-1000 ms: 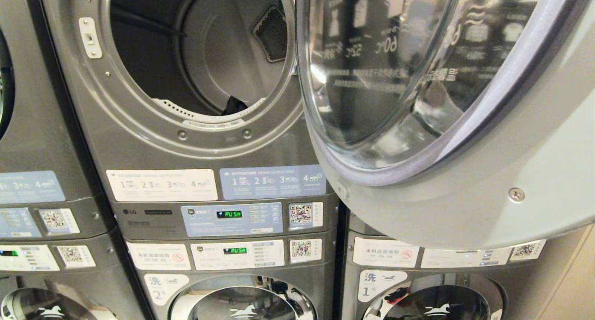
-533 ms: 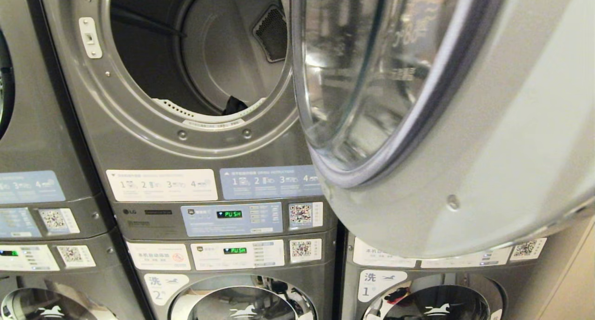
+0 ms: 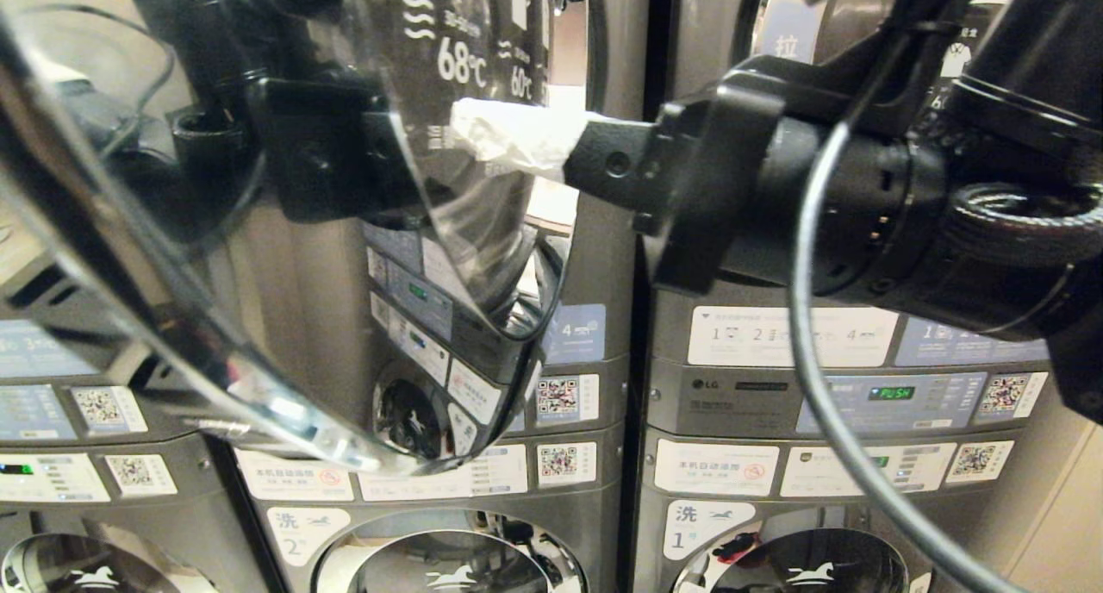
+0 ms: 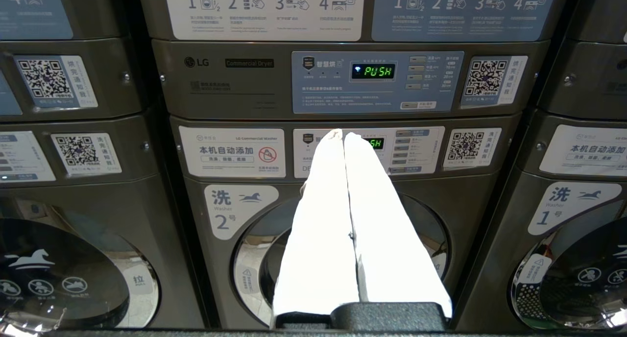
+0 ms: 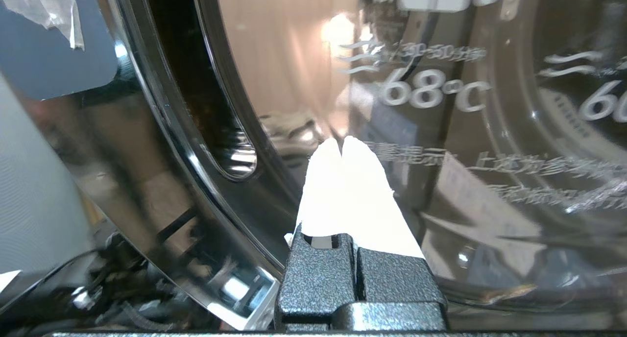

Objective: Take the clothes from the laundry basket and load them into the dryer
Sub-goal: Close the dryer

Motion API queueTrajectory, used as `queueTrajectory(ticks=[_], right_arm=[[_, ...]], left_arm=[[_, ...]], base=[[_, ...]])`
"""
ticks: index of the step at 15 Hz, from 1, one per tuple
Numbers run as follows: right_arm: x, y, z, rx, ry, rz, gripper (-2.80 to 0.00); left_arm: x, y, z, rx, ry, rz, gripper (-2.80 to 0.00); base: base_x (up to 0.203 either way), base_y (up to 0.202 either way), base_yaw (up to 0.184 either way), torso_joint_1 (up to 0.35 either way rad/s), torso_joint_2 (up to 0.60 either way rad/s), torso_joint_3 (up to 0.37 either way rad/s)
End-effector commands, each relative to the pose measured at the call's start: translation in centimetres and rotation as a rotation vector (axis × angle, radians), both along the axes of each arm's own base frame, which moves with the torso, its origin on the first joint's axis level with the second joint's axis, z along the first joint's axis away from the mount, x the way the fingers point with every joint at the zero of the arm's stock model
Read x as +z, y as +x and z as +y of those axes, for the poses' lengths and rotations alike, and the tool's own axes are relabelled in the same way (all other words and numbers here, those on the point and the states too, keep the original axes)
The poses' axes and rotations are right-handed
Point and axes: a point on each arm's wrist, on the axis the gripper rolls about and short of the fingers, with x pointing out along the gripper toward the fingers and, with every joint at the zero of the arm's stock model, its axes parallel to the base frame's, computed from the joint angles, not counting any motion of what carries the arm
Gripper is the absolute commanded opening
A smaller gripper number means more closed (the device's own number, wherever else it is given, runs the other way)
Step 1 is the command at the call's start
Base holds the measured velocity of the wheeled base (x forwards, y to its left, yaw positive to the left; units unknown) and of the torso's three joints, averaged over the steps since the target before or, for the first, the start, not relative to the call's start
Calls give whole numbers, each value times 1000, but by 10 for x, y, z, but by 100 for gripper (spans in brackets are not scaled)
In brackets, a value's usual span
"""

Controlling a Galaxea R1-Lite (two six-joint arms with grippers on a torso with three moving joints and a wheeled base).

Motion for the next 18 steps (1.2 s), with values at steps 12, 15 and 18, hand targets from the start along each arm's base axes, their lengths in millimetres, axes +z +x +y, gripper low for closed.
queueTrajectory(ticks=[12, 15, 18], right_arm=[[-103, 92, 180, -394, 30, -74, -280], [-53, 74, 151, -407, 95, -95, -280], [-24, 63, 101, -463, 64, -100, -280]], left_arm=[[0, 0, 0, 0, 0, -4, -280], [0, 0, 0, 0, 0, -4, -280], [0, 0, 0, 0, 0, -4, -280]], base=[[0, 0, 0, 0, 0, 0], [0, 0, 0, 0, 0, 0], [0, 0, 0, 0, 0, 0]])
